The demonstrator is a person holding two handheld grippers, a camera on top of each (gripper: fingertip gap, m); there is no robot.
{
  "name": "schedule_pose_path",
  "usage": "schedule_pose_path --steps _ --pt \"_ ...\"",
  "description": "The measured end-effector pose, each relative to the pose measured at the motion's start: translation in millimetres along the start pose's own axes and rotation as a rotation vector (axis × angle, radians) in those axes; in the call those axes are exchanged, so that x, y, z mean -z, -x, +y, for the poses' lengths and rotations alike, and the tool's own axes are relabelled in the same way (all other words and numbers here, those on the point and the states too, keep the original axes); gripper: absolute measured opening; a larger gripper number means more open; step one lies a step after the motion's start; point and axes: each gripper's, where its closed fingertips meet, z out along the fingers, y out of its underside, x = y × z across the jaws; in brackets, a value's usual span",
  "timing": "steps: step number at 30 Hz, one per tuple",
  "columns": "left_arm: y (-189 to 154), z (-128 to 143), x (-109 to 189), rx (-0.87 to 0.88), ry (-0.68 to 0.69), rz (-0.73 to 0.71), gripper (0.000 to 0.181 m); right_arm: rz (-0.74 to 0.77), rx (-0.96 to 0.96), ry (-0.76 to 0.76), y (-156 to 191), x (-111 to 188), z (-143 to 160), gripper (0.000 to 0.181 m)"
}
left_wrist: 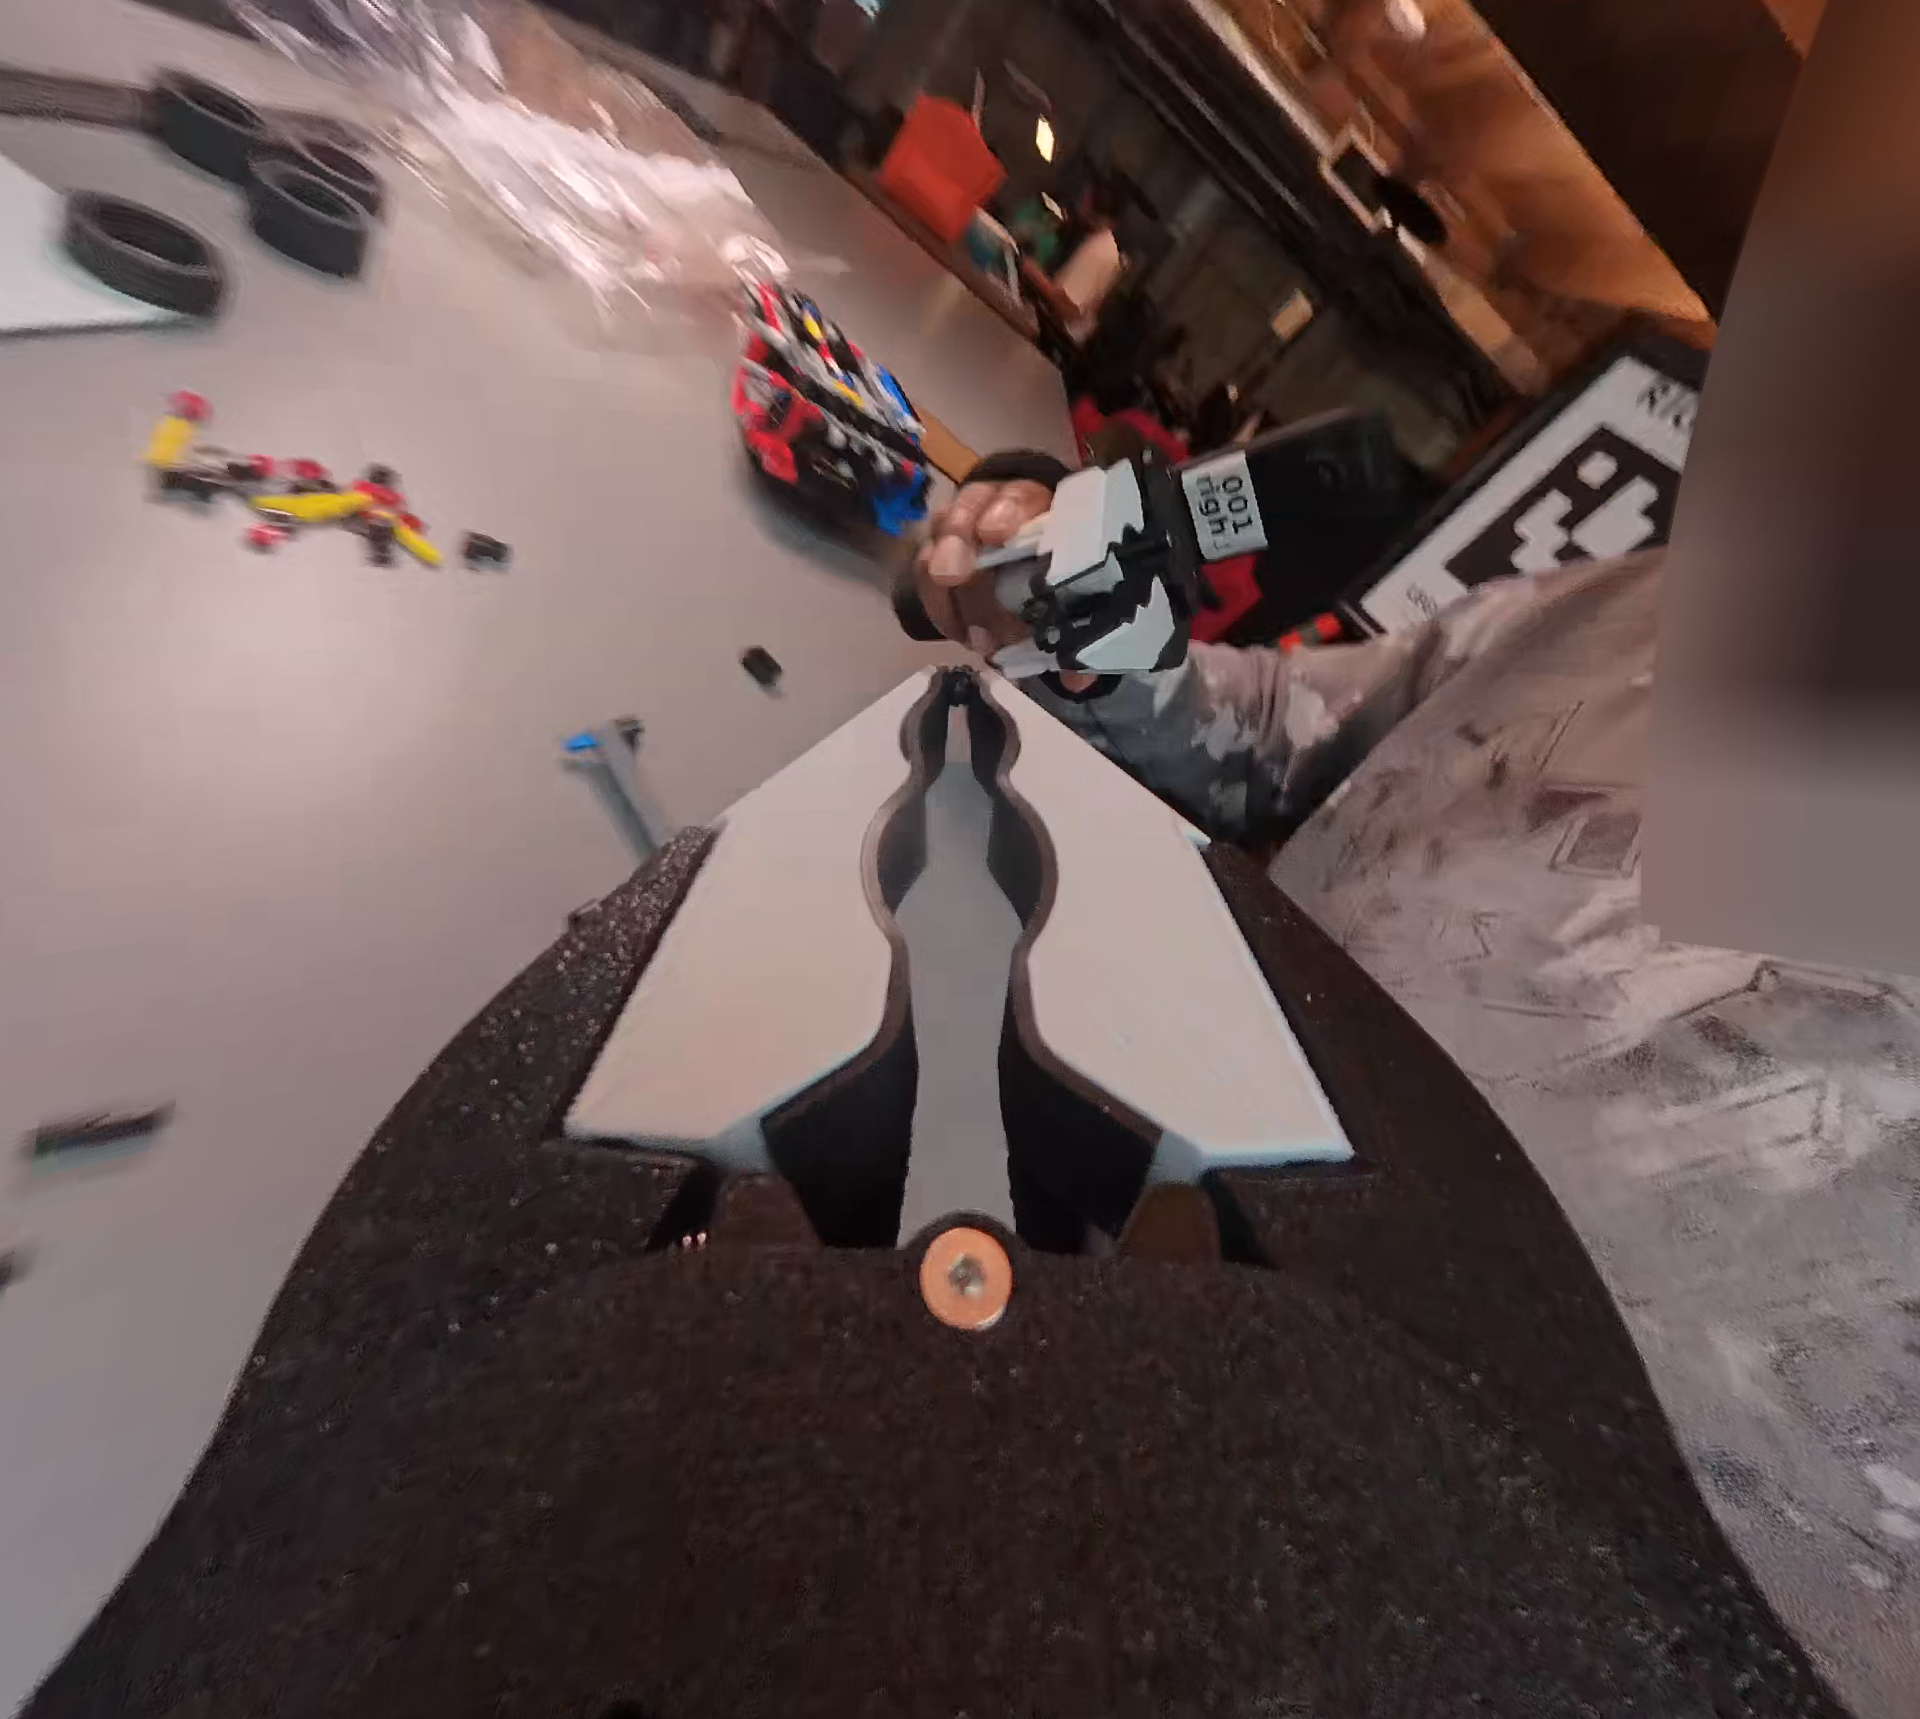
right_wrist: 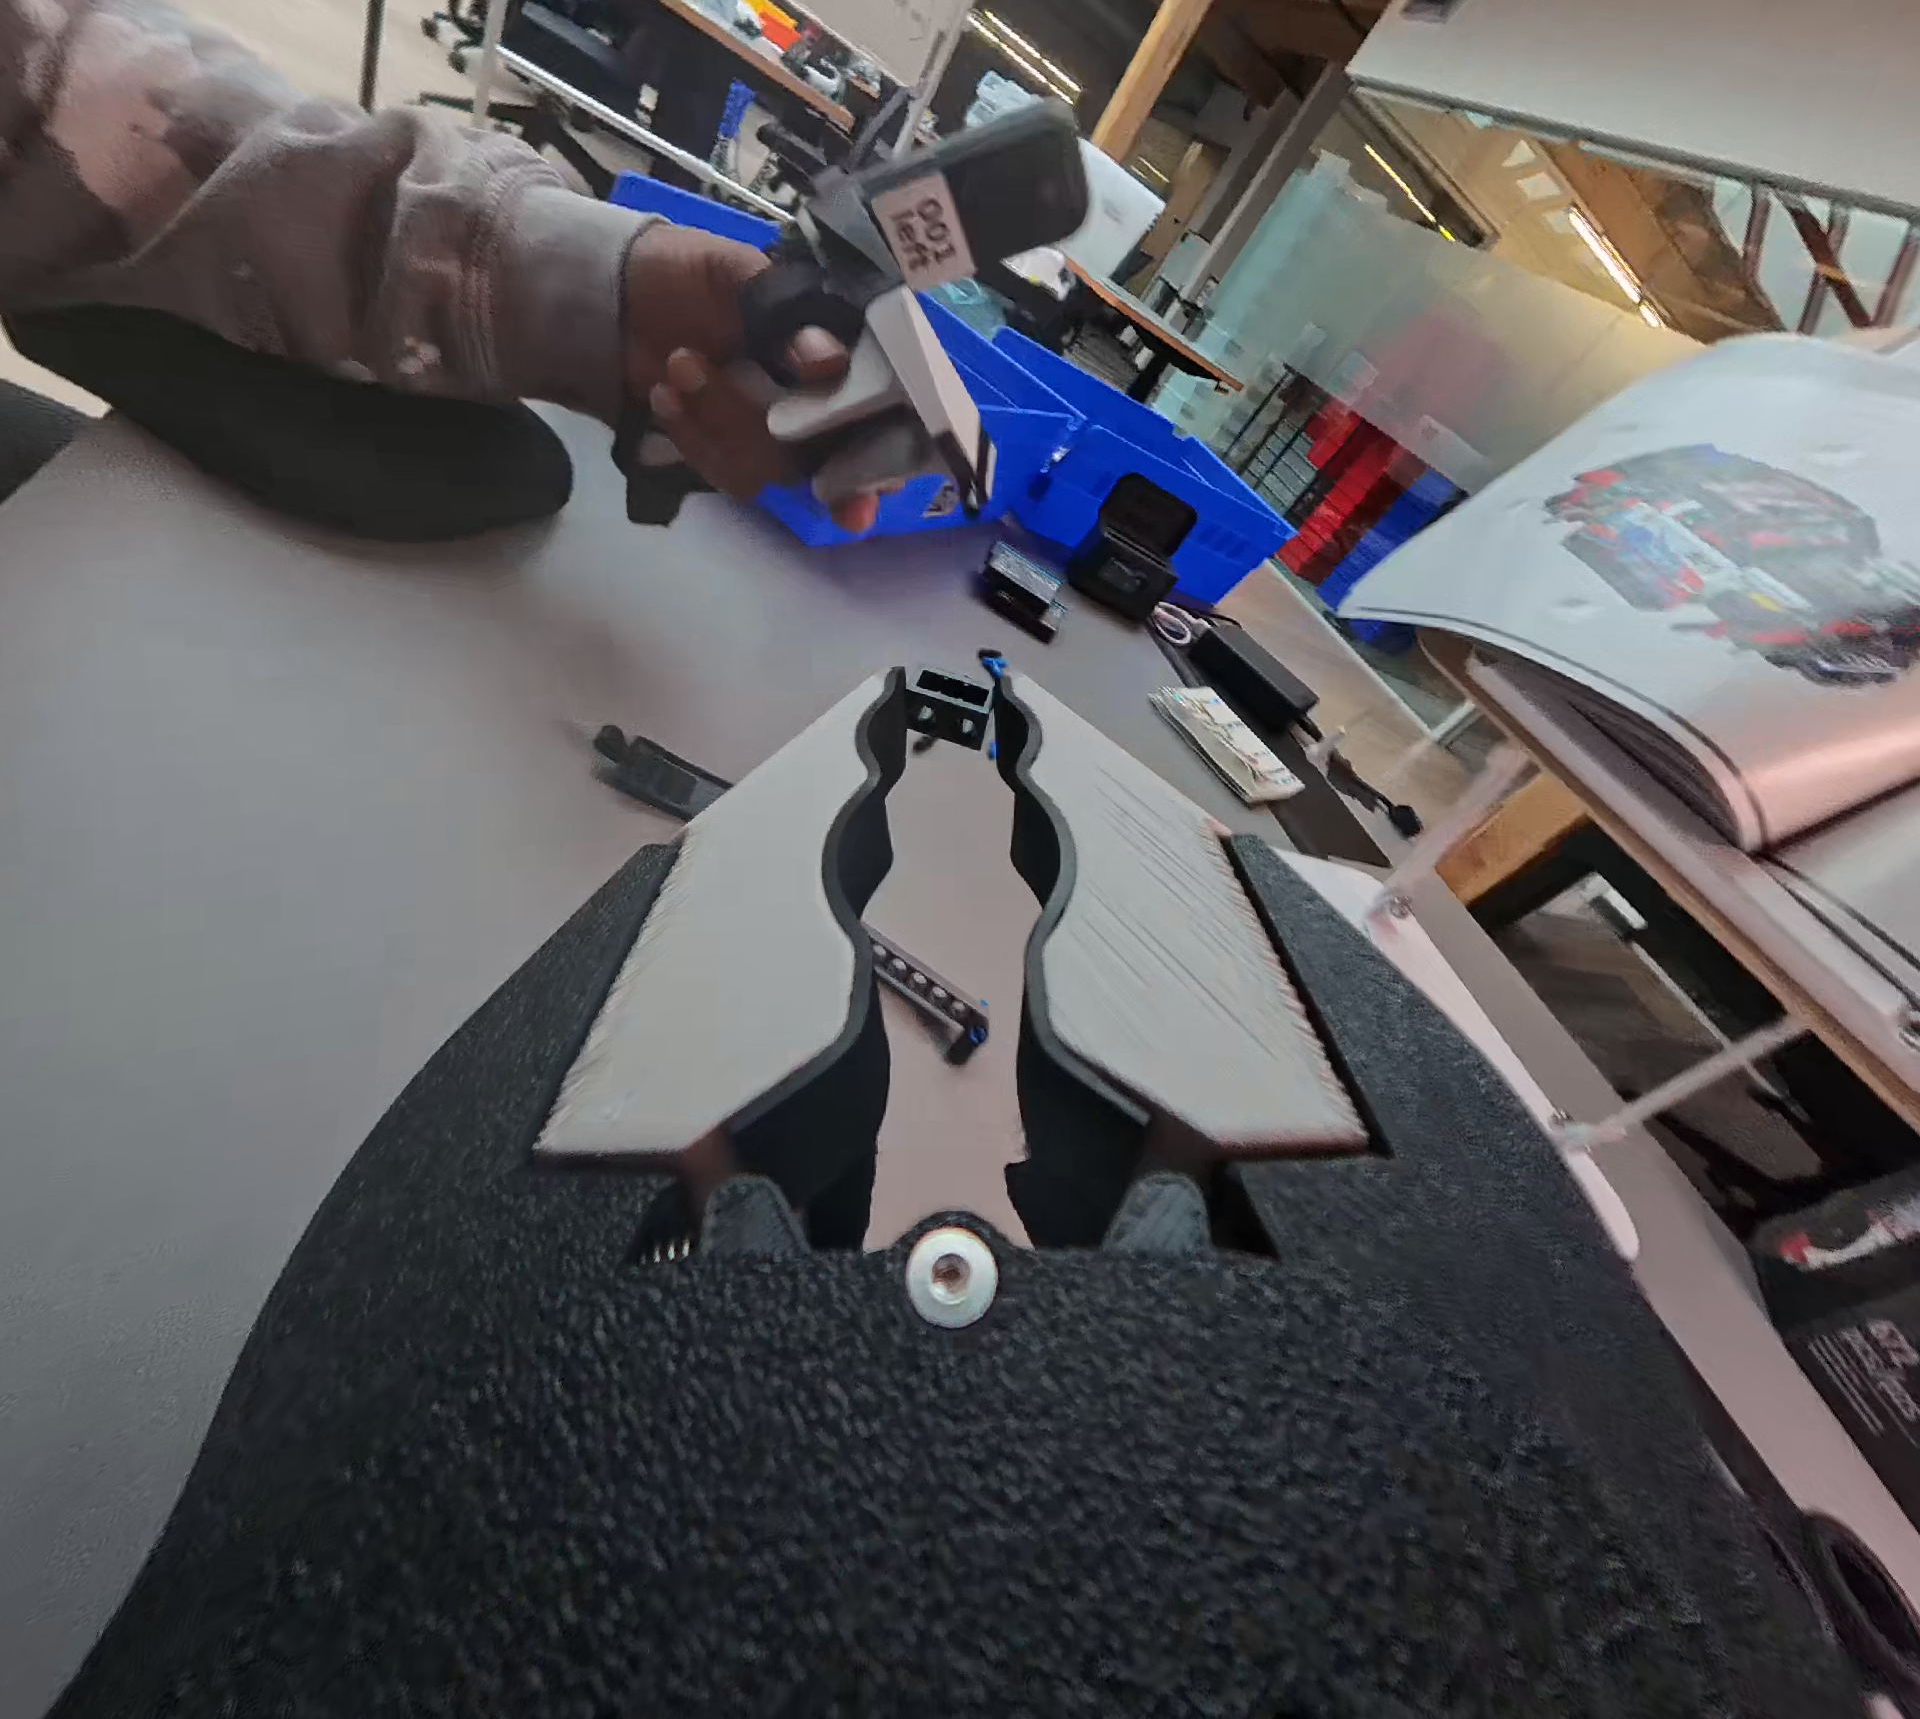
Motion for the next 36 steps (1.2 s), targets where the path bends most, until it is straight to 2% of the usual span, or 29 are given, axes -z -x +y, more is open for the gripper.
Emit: schedule_pose_path --steps 1,3,6,9,12,15,20,23,25,27,32,34,36 --pt "9.9 -7.8 19.0 -0.015 -0.033 -0.062 0.000 0.022 -0.003 0.017 -6.6 5.3 5.3 0.016" --pt "37.2 -6.4 35.5 -0.105 -0.005 -0.268 0.001 0.027 0.009 0.041 -4.6 2.4 13.5 0.016" --pt "92.7 1.2 54.5 -0.287 0.117 -0.690 0.002 -0.007 0.014 0.069 3.8 -9.9 20.8 0.017" --pt "130.6 12.4 78.2 -0.366 0.233 -0.957 0.002 -0.017 0.008 0.107 5.8 -12.4 31.4 0.017" --pt "155.1 34.1 86.7 -0.336 0.357 -1.048 0.003 -0.016 0.016 0.138 9.1 -12.1 38.3 0.017" --pt "162.3 39.8 84.7 -0.294 0.363 -1.042 0.010 -0.022 0.025 0.150 11.7 -12.8 39.4 0.017" --pt "157.5 32.8 81.2 -0.285 0.300 -1.009 0.028 -0.025 0.018 0.155 12.6 -13.0 41.1 0.017" --pt "138.3 22.1 64.6 -0.310 0.214 -0.901 0.035 -0.012 0.013 0.143 10.4 -13.5 39.9 0.017" --pt "116.5 19.5 42.8 -0.304 0.164 -0.755 0.036 -0.004 0.000 0.127 9.2 -14.1 38.1 0.017" --pt "86.6 23.4 14.1 -0.265 0.128 -0.551 0.032 0.013 0.007 0.115 7.4 -15.1 36.3 0.017" --pt "7.3 34.9 -45.6 -0.031 0.058 -0.049 0.029 0.024 0.051 0.040 12.7 -19.4 21.6 0.017" --pt "-15.4 39.5 -57.5 0.075 0.069 0.105 0.029 0.025 0.067 -0.002 16.3 -21.3 13.2 0.017" --pt "-22.9 44.3 -62.5 0.150 0.090 0.163 0.027 0.018 0.098 -0.029 21.0 -22.3 6.2 0.017"
